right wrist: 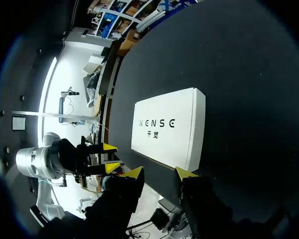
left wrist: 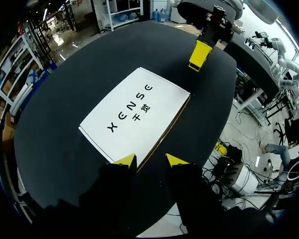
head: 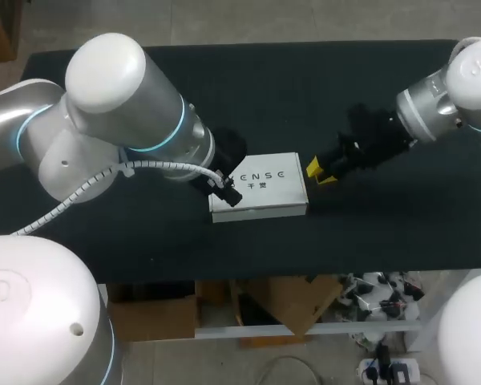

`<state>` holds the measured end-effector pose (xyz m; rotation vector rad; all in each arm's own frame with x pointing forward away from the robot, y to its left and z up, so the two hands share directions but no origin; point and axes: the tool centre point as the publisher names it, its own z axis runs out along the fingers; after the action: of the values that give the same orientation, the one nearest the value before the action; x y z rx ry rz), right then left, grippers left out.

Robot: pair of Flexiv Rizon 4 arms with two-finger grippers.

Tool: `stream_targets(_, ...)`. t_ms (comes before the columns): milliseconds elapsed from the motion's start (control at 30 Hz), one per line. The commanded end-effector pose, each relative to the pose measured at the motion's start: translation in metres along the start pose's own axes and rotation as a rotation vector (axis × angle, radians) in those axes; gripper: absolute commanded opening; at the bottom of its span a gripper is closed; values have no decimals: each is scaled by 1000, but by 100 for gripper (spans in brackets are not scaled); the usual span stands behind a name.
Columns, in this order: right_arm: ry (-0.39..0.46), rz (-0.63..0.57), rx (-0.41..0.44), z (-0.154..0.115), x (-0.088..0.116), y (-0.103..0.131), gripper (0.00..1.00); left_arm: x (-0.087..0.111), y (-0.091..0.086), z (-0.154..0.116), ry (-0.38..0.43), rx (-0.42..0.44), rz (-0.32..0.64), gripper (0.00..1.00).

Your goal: Assemble the packaging by folding the flat box into shape, placing the metal phone stand inside, and closing the box properly

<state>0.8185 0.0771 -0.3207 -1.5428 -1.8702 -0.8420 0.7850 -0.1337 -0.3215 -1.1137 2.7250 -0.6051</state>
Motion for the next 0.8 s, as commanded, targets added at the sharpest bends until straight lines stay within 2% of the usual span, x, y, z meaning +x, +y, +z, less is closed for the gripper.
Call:
stream_targets(33, 38, -116, -128, -23, 2, -12, 100, 8, 2, -10, 2, -14, -49, 100)
stream_targets(333, 35, -365, -256, -59, 7, -11, 100, 31, 17, -15, -20, -60, -248, 100)
stream_targets(533, -7, -494, -337, -82, 8, -16, 100, 44, 25, -15, -15, -87, -359, 100)
stream_targets(633, -25, -555, -377, -92, 7, -19, 100, 51, 27, -14, 0, -132, -408, 100)
stream_targets(700, -30, -556, -389, -97, 6, -20, 100, 53, 27, -12, 2, -167, -398, 100)
stream_targets(733, -44, -517, -362, -99, 6, -17, 100, 53, 27, -12, 2, -167, -398, 100)
stream_targets(800, -44, -517, -362, -99, 6, -17, 100, 53, 27, -12, 2, -167, -398, 100)
